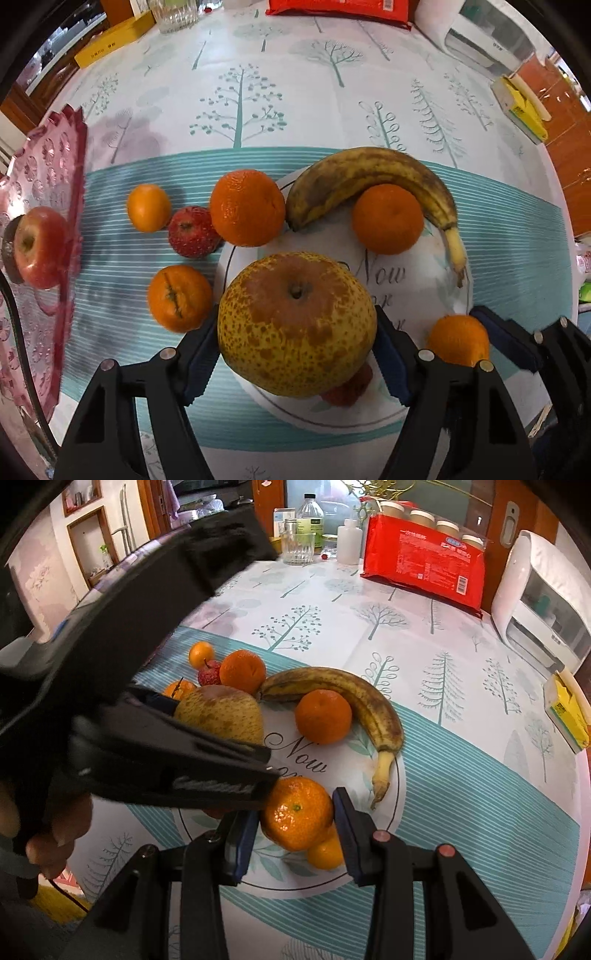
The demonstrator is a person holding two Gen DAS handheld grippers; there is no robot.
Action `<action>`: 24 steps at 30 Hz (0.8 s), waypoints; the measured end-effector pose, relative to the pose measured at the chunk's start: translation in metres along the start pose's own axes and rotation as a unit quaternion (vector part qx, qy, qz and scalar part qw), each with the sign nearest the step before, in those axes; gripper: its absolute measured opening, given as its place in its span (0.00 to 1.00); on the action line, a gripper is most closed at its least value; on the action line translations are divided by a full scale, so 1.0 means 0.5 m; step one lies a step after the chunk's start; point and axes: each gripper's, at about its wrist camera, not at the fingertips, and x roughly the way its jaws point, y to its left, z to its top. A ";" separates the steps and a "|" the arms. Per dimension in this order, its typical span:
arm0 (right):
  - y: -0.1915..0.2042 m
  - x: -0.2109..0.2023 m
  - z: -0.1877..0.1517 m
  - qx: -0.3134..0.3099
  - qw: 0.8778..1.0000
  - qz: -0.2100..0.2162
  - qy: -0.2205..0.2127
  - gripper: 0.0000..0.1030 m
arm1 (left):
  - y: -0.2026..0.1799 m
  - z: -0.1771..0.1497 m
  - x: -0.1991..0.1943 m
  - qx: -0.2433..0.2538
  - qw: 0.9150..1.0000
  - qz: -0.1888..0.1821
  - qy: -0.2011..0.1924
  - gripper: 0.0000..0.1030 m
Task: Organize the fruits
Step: 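Carry the pear with the left gripper while the right gripper carries the tangerine to the bowl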
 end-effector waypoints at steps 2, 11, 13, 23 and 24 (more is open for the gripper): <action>0.000 -0.006 0.001 0.005 1.000 -0.003 -0.003 0.39 | 0.001 -0.008 -0.024 0.004 1.000 -0.005 -0.007 0.72; 0.024 -0.048 0.022 0.021 0.999 -0.012 -0.026 0.39 | 0.049 -0.043 -0.152 0.020 0.998 -0.007 -0.060 0.72; 0.037 -0.059 0.029 0.026 0.999 -0.014 -0.031 0.39 | 0.069 -0.051 -0.176 0.021 0.997 -0.002 -0.070 0.72; 0.145 -0.105 0.093 0.025 0.998 -0.013 -0.060 0.39 | 0.200 -0.077 -0.277 0.015 0.994 0.026 -0.104 0.72; 0.160 -0.109 0.104 0.022 0.998 -0.012 -0.064 0.39 | 0.216 -0.079 -0.285 0.014 0.994 0.029 -0.108 0.72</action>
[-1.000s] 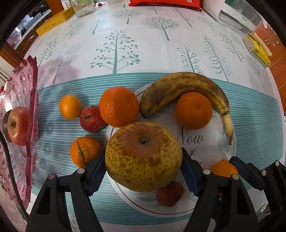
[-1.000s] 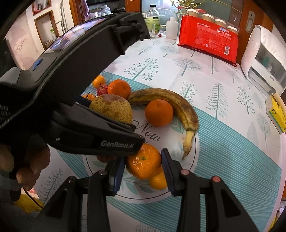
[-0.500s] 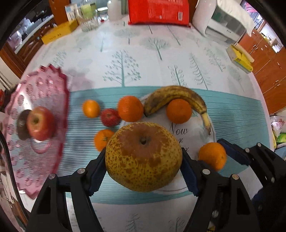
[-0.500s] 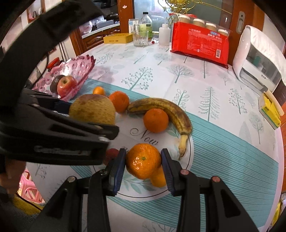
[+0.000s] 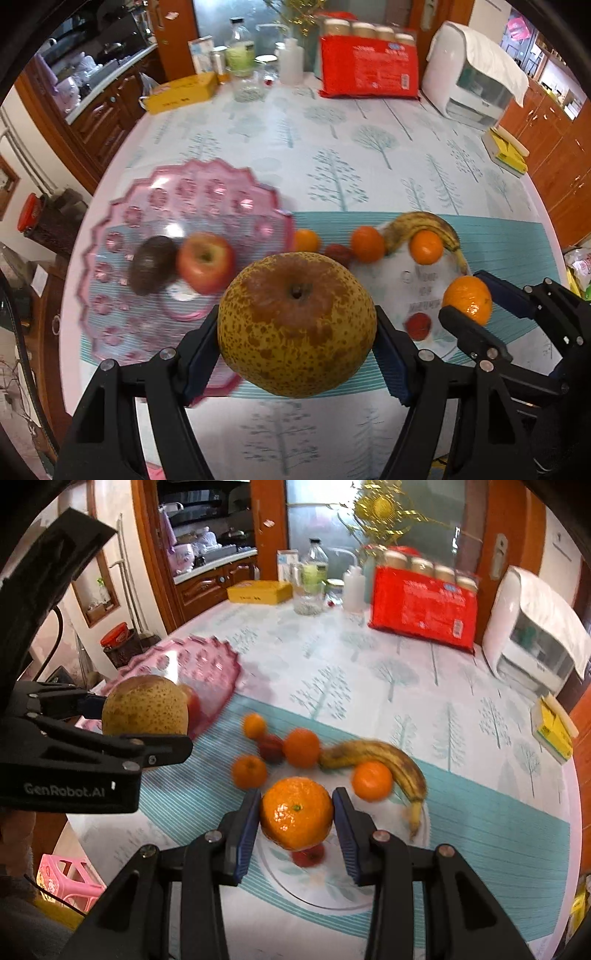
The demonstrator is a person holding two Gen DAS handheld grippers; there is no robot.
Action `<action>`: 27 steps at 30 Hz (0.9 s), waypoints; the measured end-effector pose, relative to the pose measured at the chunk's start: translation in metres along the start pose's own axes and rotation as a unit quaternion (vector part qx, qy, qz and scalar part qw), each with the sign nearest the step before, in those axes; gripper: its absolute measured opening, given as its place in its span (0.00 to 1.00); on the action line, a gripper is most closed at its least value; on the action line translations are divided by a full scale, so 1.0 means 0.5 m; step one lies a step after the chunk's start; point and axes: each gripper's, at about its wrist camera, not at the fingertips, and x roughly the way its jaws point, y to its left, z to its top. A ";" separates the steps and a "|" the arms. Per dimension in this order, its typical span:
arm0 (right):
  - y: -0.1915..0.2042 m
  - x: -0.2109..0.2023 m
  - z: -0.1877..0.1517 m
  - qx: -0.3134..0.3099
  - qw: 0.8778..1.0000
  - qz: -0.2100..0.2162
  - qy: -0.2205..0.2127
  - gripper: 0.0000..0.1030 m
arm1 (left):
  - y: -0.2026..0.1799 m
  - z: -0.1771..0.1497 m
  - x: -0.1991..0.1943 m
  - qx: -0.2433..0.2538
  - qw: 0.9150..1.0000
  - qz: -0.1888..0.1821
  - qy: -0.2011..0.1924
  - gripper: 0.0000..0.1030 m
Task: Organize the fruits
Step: 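Carry the pear with the left gripper while the right gripper carries the tangerine to the bowl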
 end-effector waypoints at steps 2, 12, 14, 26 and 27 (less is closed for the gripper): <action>0.029 -0.006 0.020 -0.006 1.000 0.003 -0.008 0.39 | 0.027 0.003 -0.009 -0.002 1.000 0.003 -0.005 0.72; 0.133 0.007 0.098 -0.014 0.999 0.014 -0.025 0.39 | 0.162 0.019 -0.022 -0.016 1.000 0.019 -0.019 0.72; 0.145 0.020 0.110 -0.009 1.000 0.019 -0.022 0.39 | 0.186 0.022 -0.016 -0.019 0.999 0.022 -0.017 0.72; 0.238 0.129 0.129 0.015 0.998 0.050 0.025 0.39 | 0.328 0.021 0.045 -0.048 0.998 0.036 0.012 0.72; 0.245 0.138 0.129 0.017 0.998 0.052 0.029 0.39 | 0.335 0.019 0.052 -0.049 0.998 0.035 0.016 0.72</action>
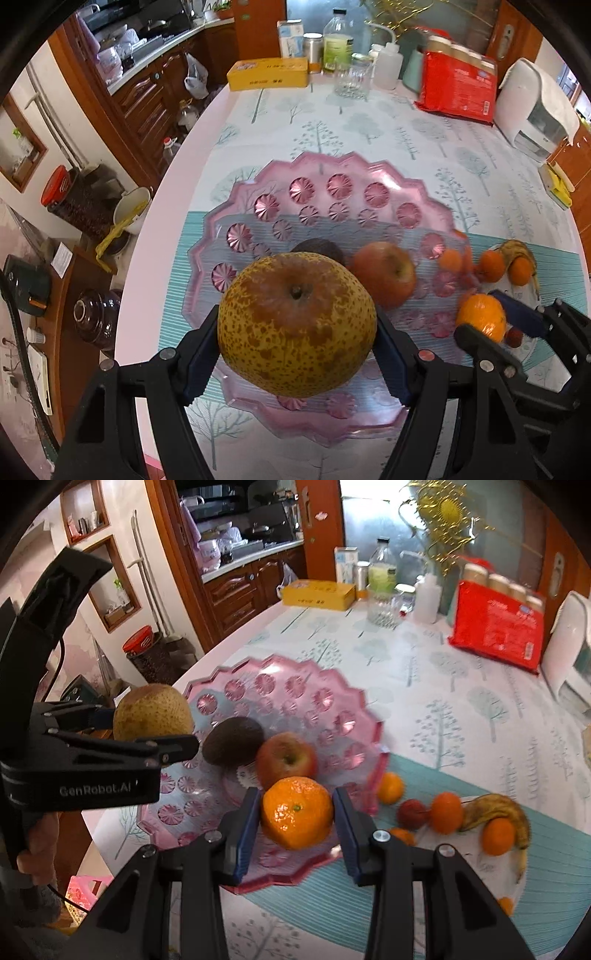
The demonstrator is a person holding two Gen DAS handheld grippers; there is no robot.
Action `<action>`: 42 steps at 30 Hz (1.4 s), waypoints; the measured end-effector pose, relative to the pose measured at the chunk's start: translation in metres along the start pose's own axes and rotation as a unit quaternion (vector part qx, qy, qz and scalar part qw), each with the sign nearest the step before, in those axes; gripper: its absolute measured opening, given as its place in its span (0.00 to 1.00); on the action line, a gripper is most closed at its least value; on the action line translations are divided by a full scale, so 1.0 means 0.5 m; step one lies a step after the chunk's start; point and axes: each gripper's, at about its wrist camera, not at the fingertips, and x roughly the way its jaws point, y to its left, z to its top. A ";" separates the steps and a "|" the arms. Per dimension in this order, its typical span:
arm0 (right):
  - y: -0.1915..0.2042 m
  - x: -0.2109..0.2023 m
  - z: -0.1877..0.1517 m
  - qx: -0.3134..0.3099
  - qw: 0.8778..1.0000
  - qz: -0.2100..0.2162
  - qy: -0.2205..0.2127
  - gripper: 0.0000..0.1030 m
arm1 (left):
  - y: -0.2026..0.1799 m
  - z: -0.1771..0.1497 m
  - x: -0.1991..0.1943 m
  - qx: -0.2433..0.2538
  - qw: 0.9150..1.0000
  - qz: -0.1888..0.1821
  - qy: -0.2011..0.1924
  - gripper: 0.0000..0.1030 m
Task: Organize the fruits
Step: 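Carry the pear with the left gripper while the right gripper carries the tangerine to the bowl, then open both grippers to set pear and tangerine in the pink bowl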
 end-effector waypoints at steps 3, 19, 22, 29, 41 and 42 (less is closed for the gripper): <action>0.014 0.028 -0.002 0.005 1.000 0.006 0.014 0.39 | 0.009 -0.005 0.020 0.003 1.000 -0.002 0.010 0.72; 0.026 0.114 -0.023 0.048 0.997 0.009 0.062 0.39 | 0.017 -0.013 0.080 0.031 0.999 -0.018 0.040 0.72; 0.026 0.124 -0.027 0.052 0.996 0.006 0.067 0.40 | 0.019 -0.012 0.089 0.031 0.998 -0.023 0.044 0.72; 0.026 0.139 -0.030 0.053 0.996 0.001 0.072 0.40 | 0.024 -0.011 0.105 0.032 0.997 -0.035 0.058 0.72; 0.052 0.136 -0.034 0.028 0.998 0.001 0.059 0.63 | 0.025 -0.012 0.106 0.032 0.997 -0.049 0.043 0.86; 0.052 0.137 -0.034 0.028 0.998 0.002 0.059 0.63 | 0.022 -0.010 0.098 0.039 0.998 -0.044 0.033 0.89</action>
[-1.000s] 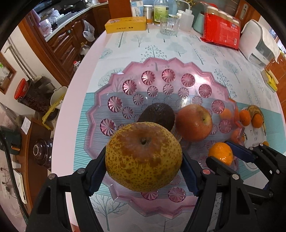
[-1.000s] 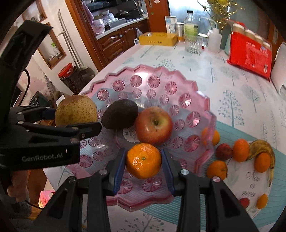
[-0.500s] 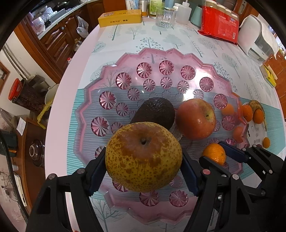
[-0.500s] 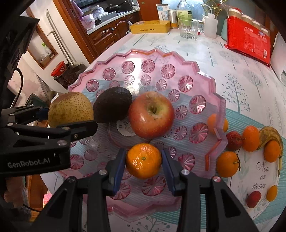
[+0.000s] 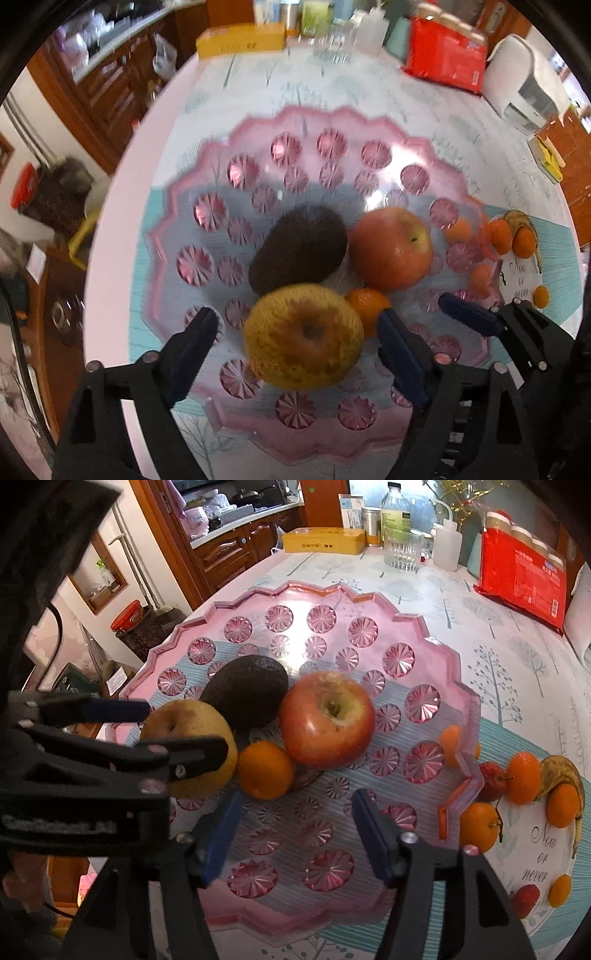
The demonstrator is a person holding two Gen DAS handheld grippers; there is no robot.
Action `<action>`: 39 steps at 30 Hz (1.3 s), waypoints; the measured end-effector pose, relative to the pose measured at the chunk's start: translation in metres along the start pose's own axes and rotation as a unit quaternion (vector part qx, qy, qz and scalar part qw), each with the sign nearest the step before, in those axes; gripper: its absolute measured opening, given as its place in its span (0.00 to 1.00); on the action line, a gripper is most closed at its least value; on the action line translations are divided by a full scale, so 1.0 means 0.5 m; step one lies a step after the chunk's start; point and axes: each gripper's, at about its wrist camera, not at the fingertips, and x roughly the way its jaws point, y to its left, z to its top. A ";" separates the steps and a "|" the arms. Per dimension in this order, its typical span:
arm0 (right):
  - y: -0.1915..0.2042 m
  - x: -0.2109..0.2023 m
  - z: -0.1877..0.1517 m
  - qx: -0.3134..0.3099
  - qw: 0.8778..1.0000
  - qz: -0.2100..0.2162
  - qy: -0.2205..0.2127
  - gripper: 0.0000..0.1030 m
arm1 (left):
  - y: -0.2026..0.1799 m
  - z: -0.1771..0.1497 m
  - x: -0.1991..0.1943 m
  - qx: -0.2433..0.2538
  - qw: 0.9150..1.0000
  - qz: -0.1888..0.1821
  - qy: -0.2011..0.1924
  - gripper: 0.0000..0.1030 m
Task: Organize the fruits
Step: 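Open both grippers to set pear and tangerine in the pink bowl, then withdraw both grippers from the bowl toward the fruit plate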
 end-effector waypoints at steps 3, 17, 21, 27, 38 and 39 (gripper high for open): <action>0.000 0.001 0.000 0.003 1.000 0.004 0.003 0.63 | -0.004 0.002 -0.011 0.011 1.000 0.004 -0.011 0.90; -0.007 -0.011 -0.010 0.018 1.000 0.014 0.003 0.63 | -0.014 -0.013 -0.017 0.012 1.000 0.009 -0.003 0.90; -0.008 -0.021 -0.014 0.019 1.000 0.016 0.000 0.63 | -0.018 -0.016 -0.024 0.014 1.000 0.011 -0.005 0.90; -0.010 -0.048 -0.017 0.017 1.000 0.014 -0.012 0.63 | -0.026 -0.019 -0.046 0.014 1.000 0.015 -0.013 0.90; -0.021 -0.114 -0.018 0.012 0.999 0.008 -0.039 0.63 | -0.050 -0.024 -0.114 0.005 0.999 0.024 -0.038 0.90; -0.026 -0.123 -0.019 0.012 0.999 0.007 -0.042 0.63 | -0.055 -0.024 -0.120 0.005 0.999 0.024 -0.041 0.90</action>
